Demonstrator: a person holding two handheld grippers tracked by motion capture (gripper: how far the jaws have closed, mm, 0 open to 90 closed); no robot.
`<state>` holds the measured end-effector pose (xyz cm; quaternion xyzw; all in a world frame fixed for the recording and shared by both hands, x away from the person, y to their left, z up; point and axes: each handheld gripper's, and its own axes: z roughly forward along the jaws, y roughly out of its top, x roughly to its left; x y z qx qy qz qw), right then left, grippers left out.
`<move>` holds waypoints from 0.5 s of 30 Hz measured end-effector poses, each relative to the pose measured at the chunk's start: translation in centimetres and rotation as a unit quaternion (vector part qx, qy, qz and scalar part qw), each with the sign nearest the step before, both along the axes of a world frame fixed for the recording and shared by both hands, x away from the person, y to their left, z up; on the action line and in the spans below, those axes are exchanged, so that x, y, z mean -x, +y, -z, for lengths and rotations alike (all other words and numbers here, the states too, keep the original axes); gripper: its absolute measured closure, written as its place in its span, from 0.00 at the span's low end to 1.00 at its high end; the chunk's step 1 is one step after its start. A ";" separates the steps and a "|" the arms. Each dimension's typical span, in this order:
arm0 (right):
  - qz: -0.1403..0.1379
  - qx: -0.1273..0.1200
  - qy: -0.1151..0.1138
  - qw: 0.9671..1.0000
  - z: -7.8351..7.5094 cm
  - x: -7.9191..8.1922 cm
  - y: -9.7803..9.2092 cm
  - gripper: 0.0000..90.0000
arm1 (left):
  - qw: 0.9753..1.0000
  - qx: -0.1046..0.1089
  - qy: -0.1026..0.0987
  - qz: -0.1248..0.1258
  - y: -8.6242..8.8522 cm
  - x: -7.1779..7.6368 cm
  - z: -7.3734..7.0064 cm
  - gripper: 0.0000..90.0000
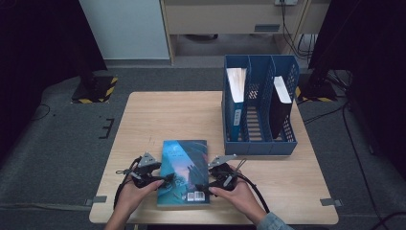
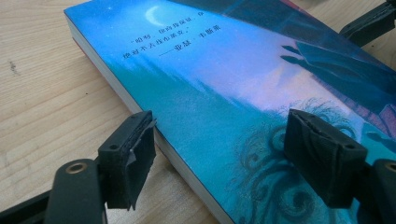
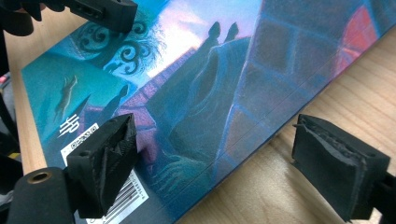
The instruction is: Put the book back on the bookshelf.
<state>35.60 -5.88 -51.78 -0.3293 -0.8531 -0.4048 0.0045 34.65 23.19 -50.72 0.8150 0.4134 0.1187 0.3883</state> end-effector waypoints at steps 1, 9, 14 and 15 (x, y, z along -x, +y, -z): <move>-0.002 -0.002 0.004 1.000 0.0 0.0 0.0 0.16 | 1.000 0.000 -0.001 0.002 0.0 0.0 0.0 0.27; -0.009 -0.031 0.020 0.999 0.8 -0.1 -0.4 0.13 | 1.000 -0.002 -0.003 0.009 0.0 -0.2 0.0 0.25; -0.017 -0.032 0.029 0.999 0.9 -0.6 -0.5 0.12 | 1.000 -0.006 -0.005 0.017 -0.1 -0.3 0.1 0.22; -0.016 -0.034 0.033 0.999 1.0 -0.7 -0.5 0.12 | 1.000 -0.007 -0.005 0.018 -0.2 -0.3 0.1 0.21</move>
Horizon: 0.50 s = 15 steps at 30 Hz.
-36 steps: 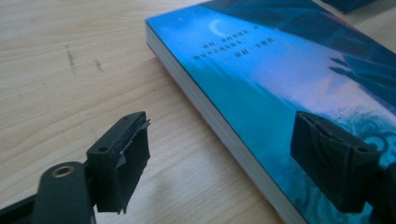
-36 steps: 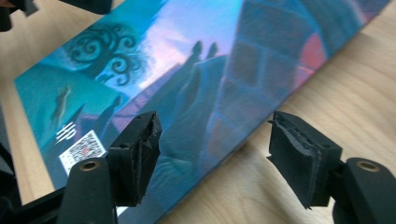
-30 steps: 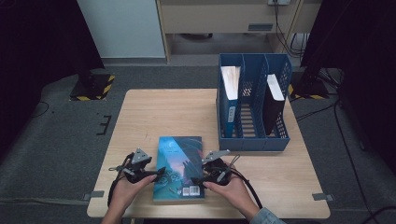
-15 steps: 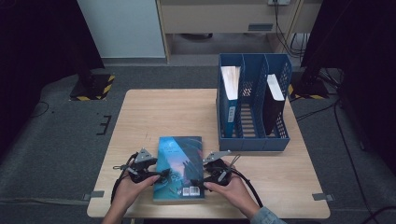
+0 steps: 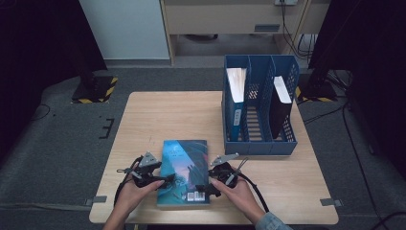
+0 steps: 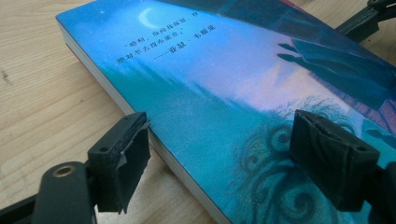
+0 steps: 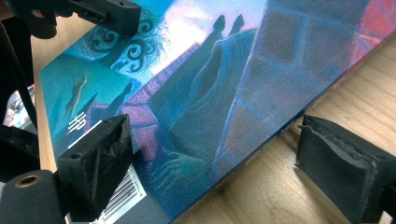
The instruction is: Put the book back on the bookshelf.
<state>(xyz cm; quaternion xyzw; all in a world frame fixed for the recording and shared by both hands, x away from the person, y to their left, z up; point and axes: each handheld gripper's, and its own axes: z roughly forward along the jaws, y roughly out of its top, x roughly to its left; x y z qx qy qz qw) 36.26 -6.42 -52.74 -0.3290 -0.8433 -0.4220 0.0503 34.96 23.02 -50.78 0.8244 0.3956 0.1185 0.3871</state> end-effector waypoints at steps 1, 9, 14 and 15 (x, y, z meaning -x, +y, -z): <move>0.000 -0.001 0.004 1.000 0.0 0.0 0.0 0.12 | 1.000 0.000 0.000 0.001 -0.1 0.0 0.0 0.21; -0.006 -0.009 0.005 1.000 0.4 -0.4 0.0 0.06 | 1.000 0.004 0.001 0.005 0.0 -0.2 0.1 0.20; 0.009 -0.013 -0.012 1.000 0.7 -0.5 0.5 0.01 | 1.000 0.005 0.003 0.006 0.0 -0.3 0.1 0.20; 0.009 -0.013 -0.012 1.000 0.7 -0.5 0.5 0.01 | 1.000 0.005 0.003 0.006 0.0 -0.3 0.1 0.20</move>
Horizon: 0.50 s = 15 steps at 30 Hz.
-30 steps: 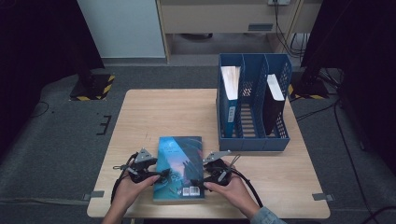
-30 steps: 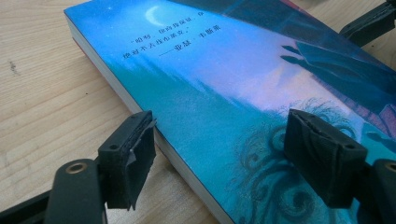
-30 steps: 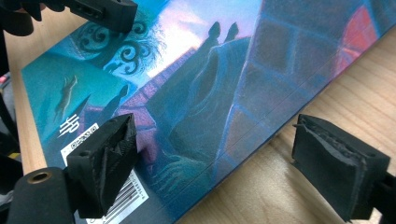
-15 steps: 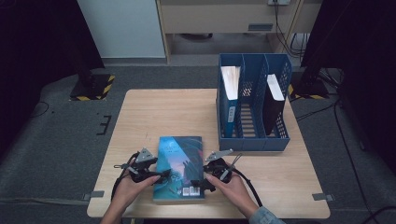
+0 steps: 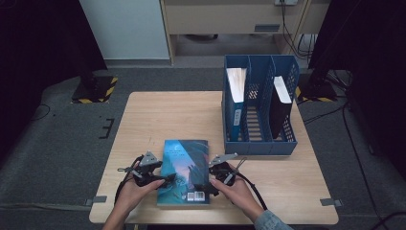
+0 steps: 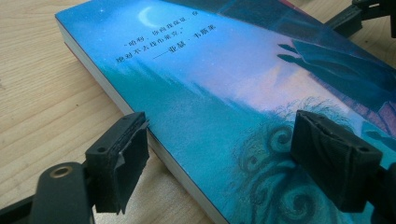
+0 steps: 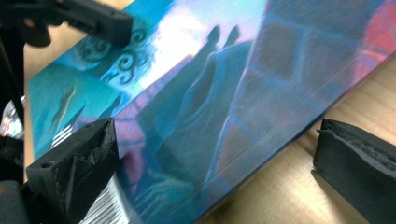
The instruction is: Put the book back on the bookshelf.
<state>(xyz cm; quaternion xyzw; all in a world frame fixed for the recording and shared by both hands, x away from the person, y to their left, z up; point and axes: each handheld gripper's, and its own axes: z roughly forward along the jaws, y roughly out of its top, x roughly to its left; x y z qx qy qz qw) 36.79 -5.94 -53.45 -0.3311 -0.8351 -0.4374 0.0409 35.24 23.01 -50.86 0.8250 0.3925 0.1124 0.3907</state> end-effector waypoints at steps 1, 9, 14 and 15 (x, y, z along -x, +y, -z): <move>0.005 -0.004 -0.003 1.000 0.1 -0.1 0.0 0.01 | 1.000 0.000 0.000 0.000 0.0 0.0 0.0 0.20; 0.013 -0.009 0.003 1.000 0.0 -0.4 -0.3 0.07 | 1.000 0.002 -0.002 0.001 0.1 -0.1 0.1 0.19; 0.019 0.000 0.014 1.000 -0.2 -0.2 -0.3 0.08 | 1.000 0.006 -0.006 0.008 0.0 -0.3 0.2 0.20; 0.016 0.000 0.014 1.000 -0.2 -0.1 -0.5 0.08 | 1.000 0.005 -0.007 0.011 -0.2 -0.4 0.2 0.20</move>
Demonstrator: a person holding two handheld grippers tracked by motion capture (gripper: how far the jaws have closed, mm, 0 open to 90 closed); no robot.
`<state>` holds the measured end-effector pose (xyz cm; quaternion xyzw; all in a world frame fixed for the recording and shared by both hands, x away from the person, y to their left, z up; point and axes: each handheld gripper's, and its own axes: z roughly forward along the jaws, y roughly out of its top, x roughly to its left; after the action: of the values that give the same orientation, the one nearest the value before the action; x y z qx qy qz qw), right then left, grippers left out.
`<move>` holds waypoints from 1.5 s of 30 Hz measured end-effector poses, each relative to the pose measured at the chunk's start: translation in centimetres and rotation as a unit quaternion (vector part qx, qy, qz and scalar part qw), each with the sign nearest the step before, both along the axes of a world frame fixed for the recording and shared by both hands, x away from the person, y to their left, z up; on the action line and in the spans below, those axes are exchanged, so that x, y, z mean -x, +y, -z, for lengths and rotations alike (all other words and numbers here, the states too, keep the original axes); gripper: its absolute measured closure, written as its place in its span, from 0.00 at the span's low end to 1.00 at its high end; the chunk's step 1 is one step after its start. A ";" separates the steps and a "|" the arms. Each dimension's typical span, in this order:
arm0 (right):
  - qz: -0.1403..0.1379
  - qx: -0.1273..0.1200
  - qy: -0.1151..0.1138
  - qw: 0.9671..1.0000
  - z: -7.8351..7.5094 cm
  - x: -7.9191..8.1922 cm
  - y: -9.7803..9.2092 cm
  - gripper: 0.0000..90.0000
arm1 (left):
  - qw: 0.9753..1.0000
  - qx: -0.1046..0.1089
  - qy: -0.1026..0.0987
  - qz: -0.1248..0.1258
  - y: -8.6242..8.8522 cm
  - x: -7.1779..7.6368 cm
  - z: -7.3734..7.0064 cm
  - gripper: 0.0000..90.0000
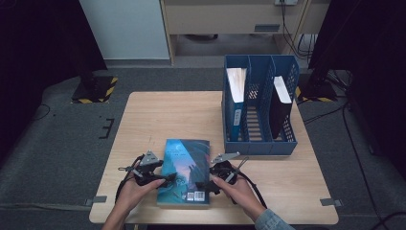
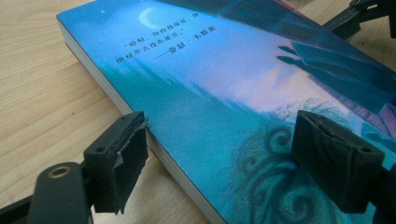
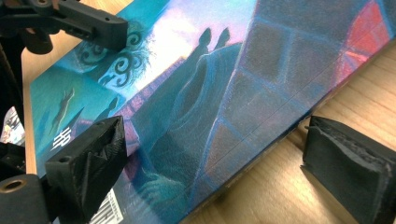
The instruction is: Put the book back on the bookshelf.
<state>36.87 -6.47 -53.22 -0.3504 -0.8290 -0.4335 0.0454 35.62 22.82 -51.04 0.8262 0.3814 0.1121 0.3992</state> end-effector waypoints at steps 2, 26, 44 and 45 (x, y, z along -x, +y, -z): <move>0.000 -0.002 0.001 1.000 0.0 0.1 -0.1 0.07 | 1.000 0.001 0.000 0.001 0.0 -0.1 0.0 0.19; -0.006 0.004 -0.006 1.000 -0.2 0.0 1.4 0.08 | 1.000 -0.009 -0.004 -0.018 0.9 -0.2 -0.1 0.18; -0.024 0.017 0.012 1.000 -0.3 -0.2 2.1 0.04 | 1.000 0.003 0.013 -0.026 1.5 0.3 0.0 0.18; -0.024 0.018 0.015 0.999 -0.4 -0.2 2.1 0.03 | 1.000 0.003 0.013 -0.026 1.5 0.3 0.0 0.18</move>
<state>37.12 -4.33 -52.85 -0.3375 -0.8440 -0.4122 0.0620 35.35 24.32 -51.07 0.8162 0.4084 0.1109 0.3935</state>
